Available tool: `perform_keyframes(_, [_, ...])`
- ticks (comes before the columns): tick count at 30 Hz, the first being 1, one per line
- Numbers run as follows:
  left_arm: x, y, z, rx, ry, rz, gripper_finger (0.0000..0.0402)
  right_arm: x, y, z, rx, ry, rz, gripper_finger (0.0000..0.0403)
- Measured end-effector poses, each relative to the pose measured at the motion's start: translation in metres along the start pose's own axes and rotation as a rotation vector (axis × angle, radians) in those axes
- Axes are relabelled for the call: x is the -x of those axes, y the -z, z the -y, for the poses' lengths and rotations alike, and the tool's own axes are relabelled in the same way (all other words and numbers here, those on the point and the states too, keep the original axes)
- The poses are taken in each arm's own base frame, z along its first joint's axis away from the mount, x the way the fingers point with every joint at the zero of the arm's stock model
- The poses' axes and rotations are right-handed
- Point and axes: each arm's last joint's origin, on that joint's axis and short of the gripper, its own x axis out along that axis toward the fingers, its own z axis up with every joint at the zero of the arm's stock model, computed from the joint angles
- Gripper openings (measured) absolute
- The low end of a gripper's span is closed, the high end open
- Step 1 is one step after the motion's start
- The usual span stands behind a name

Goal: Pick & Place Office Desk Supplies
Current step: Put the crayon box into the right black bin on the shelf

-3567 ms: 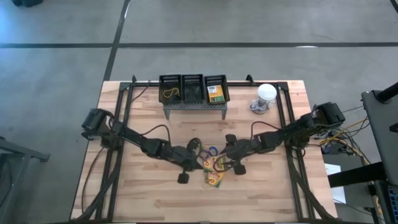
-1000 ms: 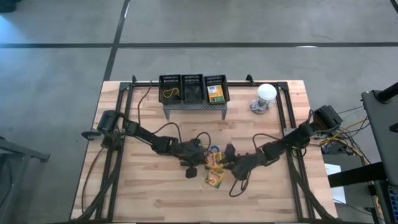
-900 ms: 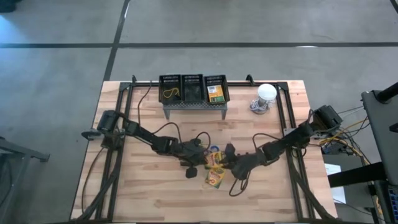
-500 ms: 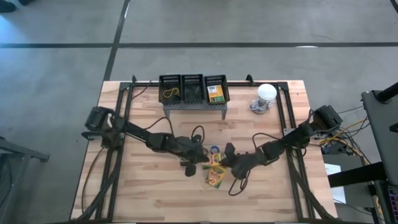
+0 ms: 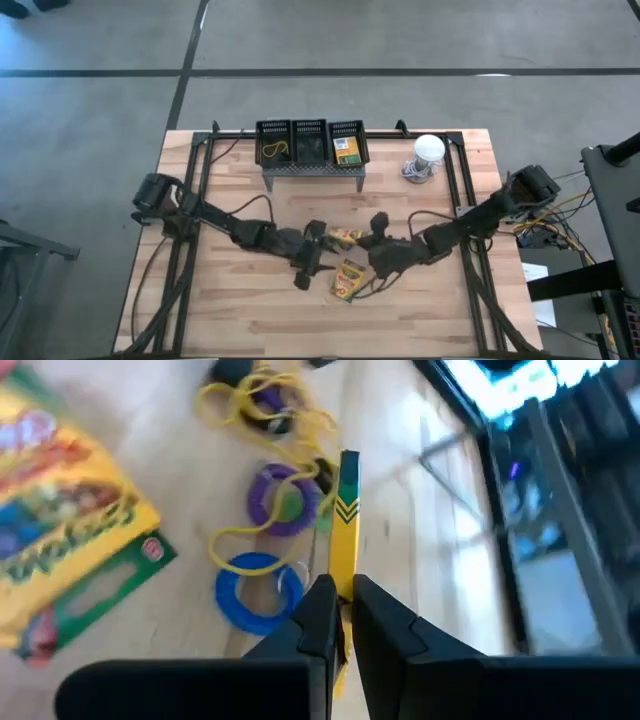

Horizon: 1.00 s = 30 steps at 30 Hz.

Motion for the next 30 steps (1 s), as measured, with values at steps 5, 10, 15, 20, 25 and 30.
perform_keyframes(5, [0.017,-0.017,0.029,-0.191,-0.409,-0.09,0.0211,0.02,-0.007,0.026,-0.252,0.027,0.056,0.002])
perform_keyframes(10, [0.037,-0.032,0.052,-0.222,-0.6,-0.103,0.0208,0.052,-0.021,0.075,-0.508,0.103,0.212,0.002])
perform_keyframes(15, [0.039,-0.032,0.057,-0.145,-0.591,-0.078,0.0199,0.071,-0.013,0.148,-0.78,0.327,0.292,0.002])
perform_keyframes(20, [0.039,-0.029,0.057,-0.089,-0.588,-0.08,0.0192,0.067,0.012,0.2,-1.024,0.467,0.312,0.002])
perform_keyframes(25, [0.039,-0.027,0.057,-0.081,-0.586,-0.085,0.0186,0.042,0.035,0.228,-1.275,0.389,0.326,0.002])
perform_keyframes(30, [0.039,-0.025,0.058,-0.091,-0.582,-0.106,0.0184,0.013,0.038,0.233,-1.348,0.405,0.268,0.002])
